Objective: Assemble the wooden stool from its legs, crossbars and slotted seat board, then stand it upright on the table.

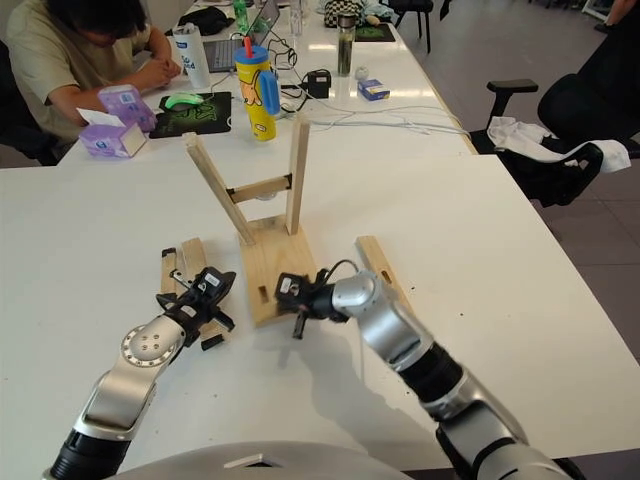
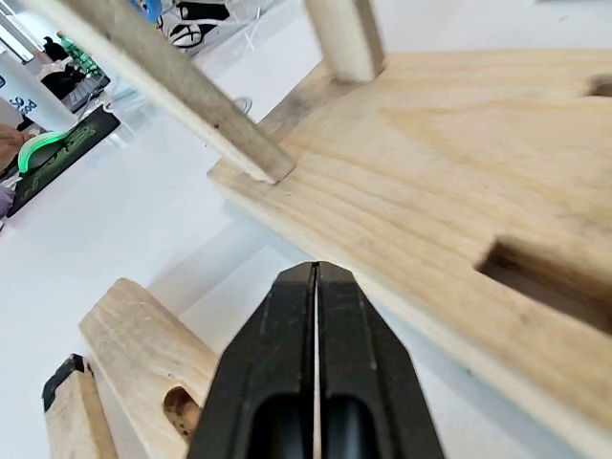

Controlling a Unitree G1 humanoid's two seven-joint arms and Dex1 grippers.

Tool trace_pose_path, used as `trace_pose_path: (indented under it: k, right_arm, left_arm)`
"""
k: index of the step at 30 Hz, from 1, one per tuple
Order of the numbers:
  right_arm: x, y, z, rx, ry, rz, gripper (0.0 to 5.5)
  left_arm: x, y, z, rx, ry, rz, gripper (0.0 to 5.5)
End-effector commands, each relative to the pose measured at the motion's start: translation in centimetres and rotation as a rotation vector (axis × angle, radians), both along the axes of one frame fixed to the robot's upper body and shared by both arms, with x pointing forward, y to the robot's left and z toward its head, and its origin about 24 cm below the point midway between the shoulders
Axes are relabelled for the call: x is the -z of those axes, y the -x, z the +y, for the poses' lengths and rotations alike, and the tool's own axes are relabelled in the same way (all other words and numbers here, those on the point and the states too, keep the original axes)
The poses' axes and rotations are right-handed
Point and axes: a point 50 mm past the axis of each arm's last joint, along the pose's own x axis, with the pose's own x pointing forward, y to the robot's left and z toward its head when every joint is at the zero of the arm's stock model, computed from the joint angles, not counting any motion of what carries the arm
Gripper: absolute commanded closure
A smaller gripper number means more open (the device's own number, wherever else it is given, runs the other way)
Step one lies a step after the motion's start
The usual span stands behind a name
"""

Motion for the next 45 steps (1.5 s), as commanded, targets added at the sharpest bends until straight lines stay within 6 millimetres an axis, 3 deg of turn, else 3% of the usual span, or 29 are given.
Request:
trace_pose_path:
  k: [1,3,6,9,11,14,16,20,26,39,45]
  right_arm:
    - [4.6,1.1,-1.7,0.135,0.146,0.122,5.5]
    - [4.2,0.4,-1.4,0.165,0.103,0.053,5.5]
    - [3.5,-0.3,-1.7,0.232,0.071,-0.053,5.5]
    - [1.7,-0.5,-1.8,0.296,-0.052,-0.126,5.5]
    - [-0.7,-0.8,-1.9,0.397,-0.237,-0.156,5.2]
    - [-3.1,-1.6,-3.7,0.626,-0.432,-0.19,4.79]
    - [-3.1,-2.3,-5.4,0.781,-0.529,-0.127,4.47]
    - [-3.3,-3.5,-7.5,0.882,-0.59,-0.093,3.87]
    - [-3.6,-4.3,-8.0,0.926,-0.641,-0.071,3.12]
    - [-3.5,-4.2,-7.3,0.89,-0.686,-0.02,3.12]
    - [-3.5,-4.4,-7.4,0.906,-0.678,-0.021,3.12]
  left_arm:
    - [-1.0,-1.2,0.7,-0.046,-0.019,-0.055,5.49]
    - [-2.9,-1.3,1.4,-0.15,0.078,-0.182,5.49]
    - [-5.8,0.5,2.9,-0.314,0.218,-0.367,5.49]
    - [-6.4,2.7,4.4,-0.462,0.266,-0.387,5.19]
    - [-5.1,3.6,6.3,-0.597,0.274,-0.309,4.89]
    - [-3.5,3.4,7.4,-0.618,0.273,-0.195,4.49]
    - [-2.7,2.5,7.5,-0.601,0.302,-0.152,4.18]
    - [-0.8,1.6,7.8,-0.637,0.356,-0.026,3.61]
    - [0.7,1.5,7.7,-0.683,0.382,0.073,2.79]
    - [2.6,2.1,7.2,-0.732,0.411,0.196,2.75]
    - [3.1,2.4,7.0,-0.733,0.395,0.226,3.53]
